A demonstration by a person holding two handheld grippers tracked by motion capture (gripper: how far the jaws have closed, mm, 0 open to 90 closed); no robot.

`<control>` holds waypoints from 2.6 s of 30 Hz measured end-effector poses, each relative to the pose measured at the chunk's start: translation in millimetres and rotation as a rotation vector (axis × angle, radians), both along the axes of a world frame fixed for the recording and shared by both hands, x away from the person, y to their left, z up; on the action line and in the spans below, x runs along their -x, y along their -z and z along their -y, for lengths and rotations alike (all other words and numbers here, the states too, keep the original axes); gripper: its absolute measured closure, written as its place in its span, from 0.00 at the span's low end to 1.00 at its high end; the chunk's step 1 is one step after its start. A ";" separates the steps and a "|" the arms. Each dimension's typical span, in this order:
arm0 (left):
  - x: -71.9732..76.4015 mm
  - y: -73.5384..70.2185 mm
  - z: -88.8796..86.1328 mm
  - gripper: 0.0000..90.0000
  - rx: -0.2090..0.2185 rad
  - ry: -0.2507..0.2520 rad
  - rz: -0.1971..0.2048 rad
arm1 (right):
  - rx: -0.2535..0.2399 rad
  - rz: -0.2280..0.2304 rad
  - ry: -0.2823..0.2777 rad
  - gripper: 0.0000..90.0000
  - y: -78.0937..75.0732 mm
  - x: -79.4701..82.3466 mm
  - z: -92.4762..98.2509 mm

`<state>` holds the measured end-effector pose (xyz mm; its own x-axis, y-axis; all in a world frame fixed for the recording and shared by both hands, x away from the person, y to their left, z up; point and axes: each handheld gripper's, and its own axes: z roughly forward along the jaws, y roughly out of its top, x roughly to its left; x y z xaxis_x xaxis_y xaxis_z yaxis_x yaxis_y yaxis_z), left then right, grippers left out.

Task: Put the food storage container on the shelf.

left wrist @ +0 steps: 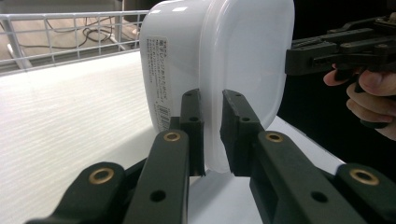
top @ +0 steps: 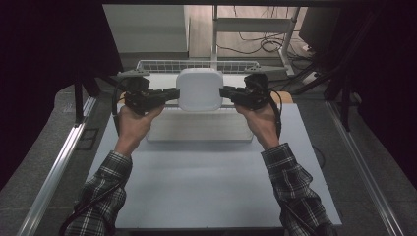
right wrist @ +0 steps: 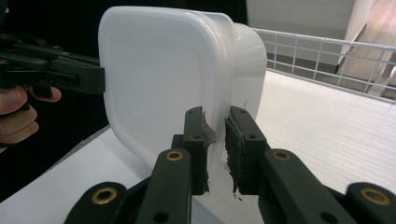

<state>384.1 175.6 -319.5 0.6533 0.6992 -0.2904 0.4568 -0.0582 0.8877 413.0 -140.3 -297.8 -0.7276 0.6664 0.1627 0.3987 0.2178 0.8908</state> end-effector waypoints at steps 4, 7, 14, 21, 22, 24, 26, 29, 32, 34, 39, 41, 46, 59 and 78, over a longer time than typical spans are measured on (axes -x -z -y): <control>-6.2 -0.3 -0.2 0.89 0.010 -0.007 -0.010 | -0.002 -0.007 0.016 0.86 -1.6 -7.0 -2.5; -10.4 0.5 -1.0 0.88 0.019 -0.008 -0.017 | -0.004 -0.012 0.022 0.85 -1.4 -11.9 -4.8; -18.2 3.3 -3.5 0.79 0.048 -0.007 -0.033 | -0.017 -0.007 0.030 0.78 2.8 -18.7 -10.5; -26.5 2.2 4.7 0.69 0.007 -0.041 -0.031 | -0.002 0.012 0.052 0.70 3.7 -24.8 -17.0; -27.8 2.9 5.5 0.69 -0.001 -0.045 -0.037 | -0.002 0.020 0.058 0.69 4.5 -25.5 -17.7; -29.0 3.7 6.0 0.69 -0.011 -0.044 -0.041 | -0.002 0.024 0.059 0.67 5.4 -26.1 -17.9; -32.2 5.9 7.5 0.69 -0.014 -0.044 -0.044 | -0.004 0.035 0.062 0.64 8.3 -27.7 -17.8; -35.3 7.3 7.6 0.67 -0.007 -0.040 -0.051 | -0.004 0.041 0.067 0.61 9.4 -29.1 -18.5; -37.4 6.9 7.7 0.64 -0.010 -0.036 -0.056 | 0.017 0.059 0.082 0.55 8.7 -31.6 -20.3; -38.6 6.8 7.5 0.63 -0.009 -0.033 -0.062 | 0.028 0.068 0.090 0.54 8.6 -32.5 -21.0; -48.0 3.8 6.8 0.60 -0.011 -0.058 -0.077 | 0.024 0.082 0.110 0.52 10.1 -35.2 -24.0; -50.4 2.9 7.7 0.59 -0.015 -0.070 -0.072 | 0.030 0.093 0.125 0.49 10.6 -36.7 -24.5; -51.9 1.3 10.2 0.59 -0.015 -0.074 -0.070 | 0.051 0.110 0.172 0.49 10.1 -43.5 -29.0; -52.9 -0.3 13.2 0.49 -0.024 -0.126 -0.005 | 0.068 0.121 0.188 0.34 10.9 -51.3 -29.9; -23.0 18.0 8.5 0.09 -0.024 0.027 0.030 | 0.082 0.084 0.034 0.05 27.3 -25.6 -20.4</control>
